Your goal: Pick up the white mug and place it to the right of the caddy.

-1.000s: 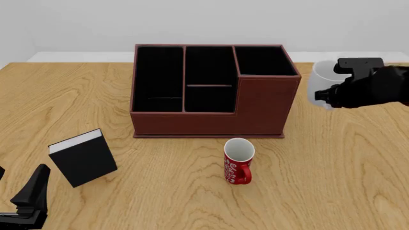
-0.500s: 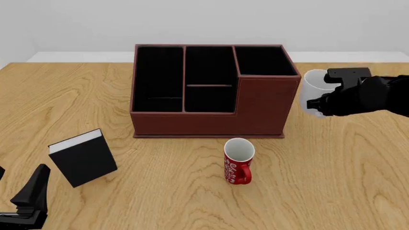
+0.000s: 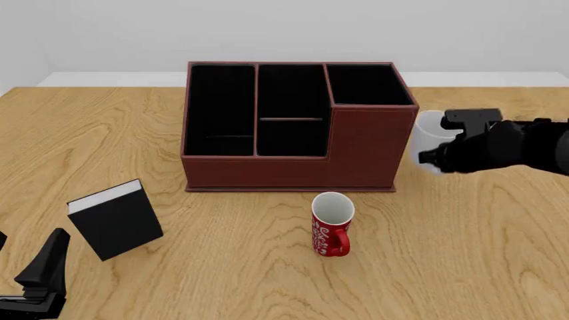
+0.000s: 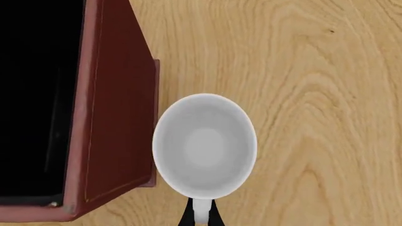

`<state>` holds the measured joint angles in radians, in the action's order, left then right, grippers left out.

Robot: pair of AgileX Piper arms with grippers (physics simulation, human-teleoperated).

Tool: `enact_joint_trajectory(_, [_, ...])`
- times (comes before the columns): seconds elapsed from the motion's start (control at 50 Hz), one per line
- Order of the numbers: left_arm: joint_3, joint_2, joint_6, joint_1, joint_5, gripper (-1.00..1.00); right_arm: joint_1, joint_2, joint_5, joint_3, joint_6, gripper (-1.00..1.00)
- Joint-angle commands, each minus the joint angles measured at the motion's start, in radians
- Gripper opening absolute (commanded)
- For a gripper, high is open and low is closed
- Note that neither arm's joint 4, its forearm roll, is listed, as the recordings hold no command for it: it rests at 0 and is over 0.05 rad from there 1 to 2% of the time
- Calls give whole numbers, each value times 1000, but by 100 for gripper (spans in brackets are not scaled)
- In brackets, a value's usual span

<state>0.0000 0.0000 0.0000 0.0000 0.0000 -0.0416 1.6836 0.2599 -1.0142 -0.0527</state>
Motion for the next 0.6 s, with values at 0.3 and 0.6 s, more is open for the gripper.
enact_joint_trajectory(0.3, [0, 0, 0, 0, 0, 100, 8, 51, -54, 31, 25, -100])
enact_joint_trajectory(0.6, [0, 0, 0, 0, 0, 100, 2, 64, -70, 41, 26, -100])
